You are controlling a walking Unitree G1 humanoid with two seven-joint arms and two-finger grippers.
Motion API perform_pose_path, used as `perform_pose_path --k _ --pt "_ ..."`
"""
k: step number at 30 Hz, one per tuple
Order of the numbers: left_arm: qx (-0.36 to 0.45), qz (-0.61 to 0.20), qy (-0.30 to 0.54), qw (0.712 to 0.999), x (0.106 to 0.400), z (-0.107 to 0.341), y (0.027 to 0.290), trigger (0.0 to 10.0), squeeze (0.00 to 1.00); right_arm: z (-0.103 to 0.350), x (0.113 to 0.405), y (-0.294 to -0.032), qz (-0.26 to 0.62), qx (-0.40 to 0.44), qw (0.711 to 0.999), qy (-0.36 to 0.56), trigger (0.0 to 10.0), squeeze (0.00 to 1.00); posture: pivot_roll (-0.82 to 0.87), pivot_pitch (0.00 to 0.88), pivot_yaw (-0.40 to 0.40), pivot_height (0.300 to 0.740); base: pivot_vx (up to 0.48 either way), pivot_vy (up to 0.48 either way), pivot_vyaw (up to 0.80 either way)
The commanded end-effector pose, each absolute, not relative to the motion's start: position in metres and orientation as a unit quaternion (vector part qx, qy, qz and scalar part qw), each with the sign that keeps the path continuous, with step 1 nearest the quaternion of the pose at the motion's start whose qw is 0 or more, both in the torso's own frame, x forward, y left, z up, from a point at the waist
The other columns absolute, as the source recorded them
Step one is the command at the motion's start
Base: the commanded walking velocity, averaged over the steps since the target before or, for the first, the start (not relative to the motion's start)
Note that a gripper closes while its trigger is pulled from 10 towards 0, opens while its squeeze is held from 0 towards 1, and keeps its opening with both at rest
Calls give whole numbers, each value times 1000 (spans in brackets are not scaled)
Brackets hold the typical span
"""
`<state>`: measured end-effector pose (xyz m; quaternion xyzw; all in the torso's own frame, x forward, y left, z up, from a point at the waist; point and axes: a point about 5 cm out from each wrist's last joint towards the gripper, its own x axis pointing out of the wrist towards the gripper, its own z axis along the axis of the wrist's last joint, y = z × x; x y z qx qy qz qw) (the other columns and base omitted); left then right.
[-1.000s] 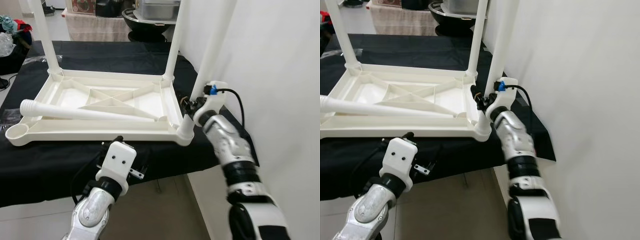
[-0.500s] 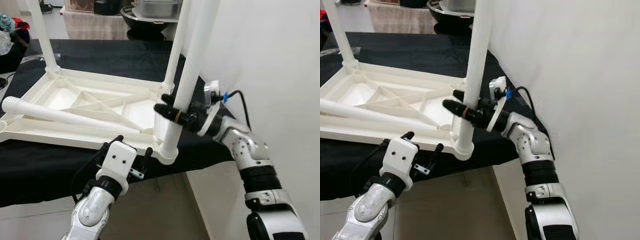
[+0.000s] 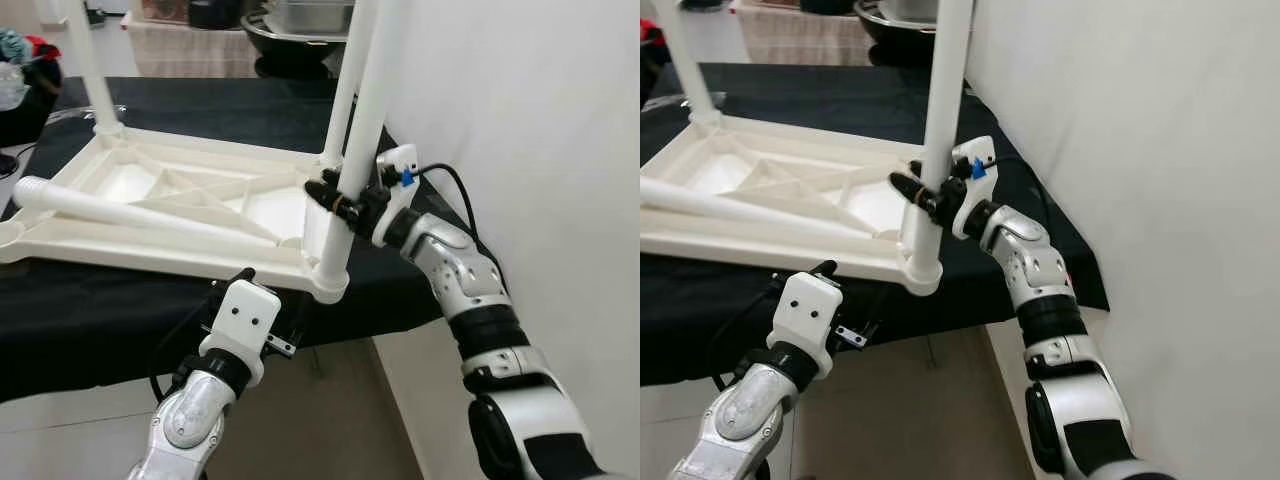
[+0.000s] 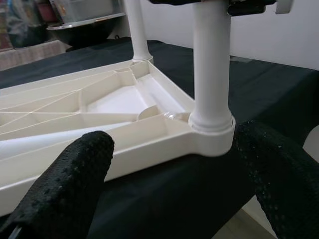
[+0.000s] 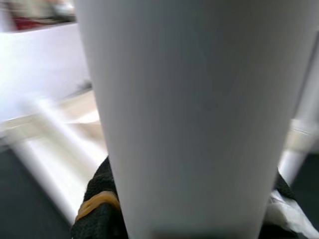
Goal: Building children table
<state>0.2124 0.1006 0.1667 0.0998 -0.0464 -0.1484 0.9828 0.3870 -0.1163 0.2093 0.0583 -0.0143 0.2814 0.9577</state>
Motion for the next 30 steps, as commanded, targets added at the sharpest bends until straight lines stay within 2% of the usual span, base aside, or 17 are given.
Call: perform_pose_path --k 1,4,5,7,10,13,14,15,18,19,20,22,23,24,26,27,30 --pt "95 -153 -46 983 212 167 98 10000 0 185 395 -157 59 54 995 52 0 0 73 31 -134 740 0 0 0" --pt "95 -153 -46 983 212 167 98 10000 0 183 396 -166 4 44 997 59 0 0 73 31 -134 740 0 0 0" --pt "95 -153 -46 983 212 167 99 10000 0 179 394 -174 -57 45 995 72 0 0 75 35 -135 740 0 0 0" --pt "95 -153 -46 983 212 167 99 10000 0 179 394 -174 -57 45 995 72 0 0 75 35 -135 740 0 0 0" --pt "97 -152 -46 983 212 167 99 10000 0 174 388 -185 -154 49 984 80 0 0 74 36 -135 740 0 0 0" --pt "97 -151 -45 983 212 167 100 10000 0 173 386 -184 -188 55 978 77 0 0 76 37 -134 740 0 0 0" --pt "97 -152 -45 983 212 167 100 10000 0 174 387 -177 -167 66 981 71 10000 0 75 36 -134 740 0 0 0" --pt "97 -152 -45 983 212 167 100 10000 0 176 390 -167 -132 88 985 64 10000 0 75 36 -134 740 0 0 0" --pt "97 -151 -45 983 212 167 100 10000 0 177 392 -160 -108 104 987 58 10000 0 75 36 -134 740 0 0 0" --pt "97 -151 -44 983 212 167 100 10000 0 181 393 -151 -78 105 990 47 10000 1000 71 38 -133 740 0 0 0" --pt "97 -152 -44 983 212 167 100 10000 0 184 393 -141 -43 116 992 36 10000 1000 70 39 -131 740 0 0 0" --pt "97 -152 -44 983 212 167 100 10000 0 184 393 -141 -43 116 992 36 10000 1000 70 39 -131 740 0 0 0" --pt "97 -153 -44 983 212 167 99 10000 0 189 394 -130 13 121 992 22 10000 1000 70 39 -131 740 0 0 0" --pt "97 -153 -44 983 212 167 99 10000 0 194 392 -117 87 133 987 13 10000 0 71 40 -132 740 0 0 0" --pt "97 -152 -45 983 213 167 100 10000 0 204 387 -105 208 159 965 -4 10000 0 72 40 -133 740 0 0 0" --pt "97 -152 -45 983 213 167 100 10000 0 204 387 -105 208 159 965 -4 10000 0 72 40 -133 740 0 0 0" --pt "97 -152 -45 983 212 167 100 10000 0 214 375 -104 341 165 925 -19 10000 0 72 40 -135 740 0 0 0"
